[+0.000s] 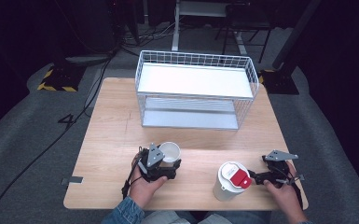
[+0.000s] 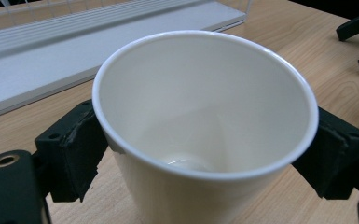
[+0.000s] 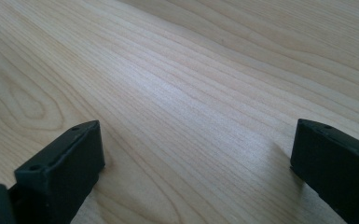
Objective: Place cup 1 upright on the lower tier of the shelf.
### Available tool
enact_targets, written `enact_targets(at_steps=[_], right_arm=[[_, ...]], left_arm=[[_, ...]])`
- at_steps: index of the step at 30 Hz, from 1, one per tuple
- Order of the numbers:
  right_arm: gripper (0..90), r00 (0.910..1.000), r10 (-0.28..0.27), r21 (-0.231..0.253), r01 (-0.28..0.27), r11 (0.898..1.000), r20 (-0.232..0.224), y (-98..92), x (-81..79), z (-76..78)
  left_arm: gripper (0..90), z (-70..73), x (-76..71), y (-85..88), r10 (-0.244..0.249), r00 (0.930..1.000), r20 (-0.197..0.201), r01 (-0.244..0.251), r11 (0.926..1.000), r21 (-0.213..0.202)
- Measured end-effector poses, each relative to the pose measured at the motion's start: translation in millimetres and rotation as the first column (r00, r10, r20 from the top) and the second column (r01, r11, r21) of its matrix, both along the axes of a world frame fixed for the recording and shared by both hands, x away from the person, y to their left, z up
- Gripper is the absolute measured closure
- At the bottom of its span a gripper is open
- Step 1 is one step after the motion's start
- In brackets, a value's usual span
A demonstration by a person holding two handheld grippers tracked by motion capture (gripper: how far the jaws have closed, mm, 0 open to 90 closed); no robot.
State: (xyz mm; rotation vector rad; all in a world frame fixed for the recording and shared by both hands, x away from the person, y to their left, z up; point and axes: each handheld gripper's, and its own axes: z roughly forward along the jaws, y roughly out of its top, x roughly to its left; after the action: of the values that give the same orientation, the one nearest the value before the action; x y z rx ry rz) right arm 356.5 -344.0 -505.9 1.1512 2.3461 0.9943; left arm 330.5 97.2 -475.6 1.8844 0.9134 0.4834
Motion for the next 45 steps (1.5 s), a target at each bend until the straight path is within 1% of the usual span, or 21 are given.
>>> enact_targets(at_steps=[1, 4, 7, 8, 9, 10, 11, 13, 22, 26, 28, 30, 31, 37, 40, 42, 43, 45], right_arm=[[2.8, 1.0000, 0.000, 0.000, 0.000, 1.000, 0.000, 0.0, 0.0, 0.0], [2.9, 1.0000, 0.000, 0.000, 0.000, 1.000, 0.000, 0.0, 0.0, 0.0], [2.9, 1.0000, -0.001, -0.001, 0.001, 1.000, 0.000, 0.0, 0.0, 0.1], [2.8, 1.0000, 0.000, 0.000, 0.000, 1.000, 0.000, 0.0, 0.1, 0.0], [2.8, 1.0000, 0.000, 0.000, 0.000, 1.000, 0.000, 0.0, 0.1, 0.0], [2.8, 1.0000, 0.000, 0.000, 0.000, 1.000, -0.001, 0.0, 0.0, 0.0], [2.8, 1.0000, -0.001, -0.001, 0.001, 1.000, 0.000, 0.0, 0.0, 0.1], [2.8, 1.0000, 0.000, 0.000, 0.000, 1.000, 0.000, 0.0, 0.0, 0.0], [2.8, 1.0000, -0.001, -0.002, 0.001, 1.000, 0.000, 0.0, 0.0, 0.1], [2.8, 1.0000, -0.001, -0.002, 0.001, 1.000, 0.000, 0.0, 0.0, 0.1], [2.8, 1.0000, -0.001, -0.002, 0.001, 1.000, -0.001, 0.0, 0.0, 0.1], [2.8, 1.0000, -0.003, 0.000, 0.003, 1.000, -0.001, 0.1, 0.0, 0.1], [2.8, 1.0000, -0.001, -0.001, 0.001, 1.000, -0.001, 0.0, 0.0, 0.1], [2.8, 1.0000, -0.003, 0.000, 0.003, 1.000, -0.001, 0.1, 0.0, 0.1], [2.8, 1.0000, -0.003, 0.000, 0.003, 1.000, 0.000, 0.1, 0.0, 0.0], [2.8, 1.0000, -0.003, 0.000, 0.003, 1.000, 0.000, 0.1, 0.0, 0.0], [2.8, 1.0000, -0.003, 0.000, 0.003, 1.000, 0.000, 0.2, 0.0, 0.0], [2.7, 1.0000, -0.003, 0.000, 0.003, 1.000, 0.000, 0.1, 0.1, 0.0]], left_arm=[[12.7, 0.0, 0.0, 0.0, 0.000, 1.0000, 0.000, 0.000, 1.0000, 0.000], [13.4, -2.4, 0.7, -1.7, 0.004, 1.0000, -0.002, -0.004, 0.9997, 0.024], [14.9, -5.3, 1.4, -1.7, 0.006, 0.9999, -0.015, -0.006, 0.9995, 0.031], [16.7, -6.2, 1.4, -2.0, 0.010, 0.9995, -0.029, -0.009, 0.9996, 0.025], [16.7, -6.8, 2.1, -1.3, 0.009, 0.9995, -0.029, -0.008, 0.9994, 0.033], [18.3, -7.4, 2.4, -0.8, 0.004, 0.9992, -0.040, -0.003, 0.9996, 0.027], [20.7, -8.0, 2.6, -0.8, -0.001, 0.9987, -0.050, 0.001, 1.0000, 0.007], [20.9, -7.4, 3.1, 0.0, -0.010, 0.9989, -0.046, 0.011, 0.9997, 0.021], [21.3, -6.7, 3.0, -0.2, -0.004, 0.9990, -0.043, 0.006, 0.9994, 0.035], [21.3, -6.7, 3.0, -0.4, -0.004, 0.9991, -0.043, 0.006, 0.9994, 0.035], [21.3, -7.8, 3.6, -0.5, -0.014, 0.9992, -0.037, 0.015, 0.9995, 0.028], [21.2, -8.6, 3.5, -0.7, -0.012, 0.9991, -0.041, 0.013, 0.9998, 0.017], [21.3, -8.5, 3.6, -0.8, -0.012, 0.9993, -0.036, 0.013, 0.9997, 0.021], [21.3, -8.2, 4.0, -2.2, -0.022, 0.9990, -0.039, 0.022, 0.9996, 0.019], [21.3, -5.7, 5.3, -2.4, -0.033, 0.9980, -0.053, 0.034, 0.9992, 0.018], [21.3, -4.6, 5.2, -2.8, -0.034, 0.9980, -0.053, 0.035, 0.9993, 0.013], [21.3, -2.9, 5.2, -2.8, -0.035, 0.9982, -0.049, 0.036, 0.9992, 0.017], [21.3, 0.0, 4.6, -3.0, -0.031, 0.9985, -0.044, 0.031, 0.9995, 0.000]])
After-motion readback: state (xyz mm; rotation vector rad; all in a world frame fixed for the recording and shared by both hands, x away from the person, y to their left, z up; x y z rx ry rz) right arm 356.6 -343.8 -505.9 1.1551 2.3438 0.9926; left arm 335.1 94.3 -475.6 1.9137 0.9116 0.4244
